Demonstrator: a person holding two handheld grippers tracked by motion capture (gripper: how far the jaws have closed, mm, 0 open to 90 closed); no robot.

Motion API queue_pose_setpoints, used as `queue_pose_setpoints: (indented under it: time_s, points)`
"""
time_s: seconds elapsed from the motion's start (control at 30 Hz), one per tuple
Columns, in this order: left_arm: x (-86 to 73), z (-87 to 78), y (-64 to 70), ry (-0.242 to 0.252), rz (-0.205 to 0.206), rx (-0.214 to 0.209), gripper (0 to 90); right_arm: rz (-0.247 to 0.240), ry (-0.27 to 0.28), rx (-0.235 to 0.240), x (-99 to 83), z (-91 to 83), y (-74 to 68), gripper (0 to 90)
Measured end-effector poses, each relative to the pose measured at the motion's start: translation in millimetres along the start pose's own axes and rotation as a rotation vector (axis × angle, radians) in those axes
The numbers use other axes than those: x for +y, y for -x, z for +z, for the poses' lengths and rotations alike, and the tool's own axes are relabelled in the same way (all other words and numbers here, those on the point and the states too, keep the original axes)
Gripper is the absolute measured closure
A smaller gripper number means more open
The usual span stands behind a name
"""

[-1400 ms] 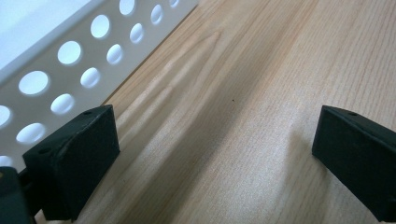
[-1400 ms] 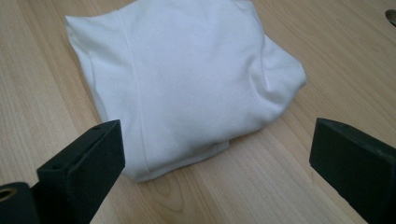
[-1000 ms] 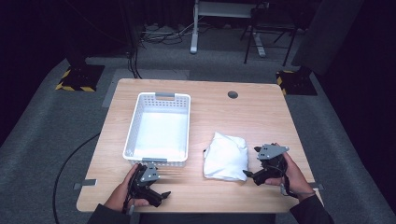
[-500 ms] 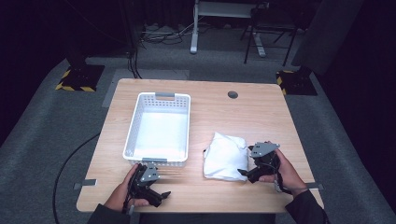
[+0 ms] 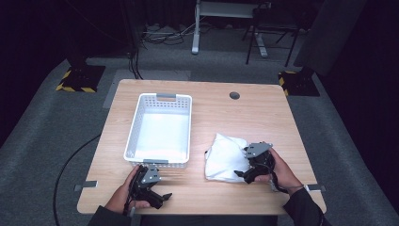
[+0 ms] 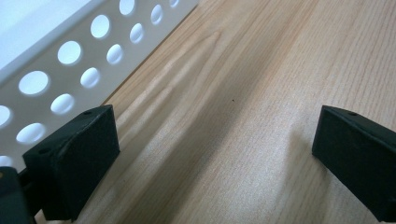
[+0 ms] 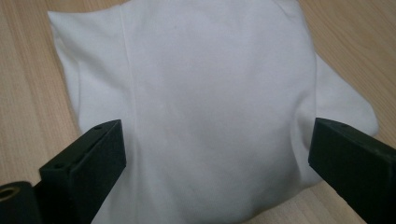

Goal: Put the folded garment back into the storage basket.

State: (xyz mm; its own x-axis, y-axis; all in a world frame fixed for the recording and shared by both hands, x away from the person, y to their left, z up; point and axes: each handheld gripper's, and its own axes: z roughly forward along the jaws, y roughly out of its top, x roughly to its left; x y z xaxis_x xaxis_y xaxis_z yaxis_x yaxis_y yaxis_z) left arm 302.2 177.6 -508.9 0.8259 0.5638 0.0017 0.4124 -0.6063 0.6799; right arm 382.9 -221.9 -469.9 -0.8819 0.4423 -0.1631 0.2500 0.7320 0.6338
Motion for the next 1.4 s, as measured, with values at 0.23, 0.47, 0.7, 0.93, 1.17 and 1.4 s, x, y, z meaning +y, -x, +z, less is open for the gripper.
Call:
queue_pose_setpoints:
  time_s: [0.23,0.47,0.7,0.93,1.17,1.4]
  points:
    - [0.0,0.0,0.0,0.0,0.0,0.0,0.6,-0.003,0.003,0.006,2.7,3.2,1.2,4.3]
    - [0.0,0.0,0.0,0.0,0.0,0.0,0.6,0.004,-0.003,0.02,1.5,9.4,4.1,4.2]
    - [0.0,0.0,0.0,0.0,0.0,0.0,0.6,0.012,-0.006,0.03,0.0,12.8,5.0,3.8]
    - [0.0,0.0,0.1,0.0,0.0,0.0,0.6,0.016,-0.015,0.048,-2.8,18.3,5.8,2.5]
    - [0.0,0.0,0.0,0.0,0.0,0.0,0.6,0.014,-0.012,0.058,-4.7,21.8,6.2,0.5]
    - [0.0,0.0,0.0,0.0,0.0,0.0,0.6,0.047,0.027,0.109,-14.4,30.4,9.7,0.2]
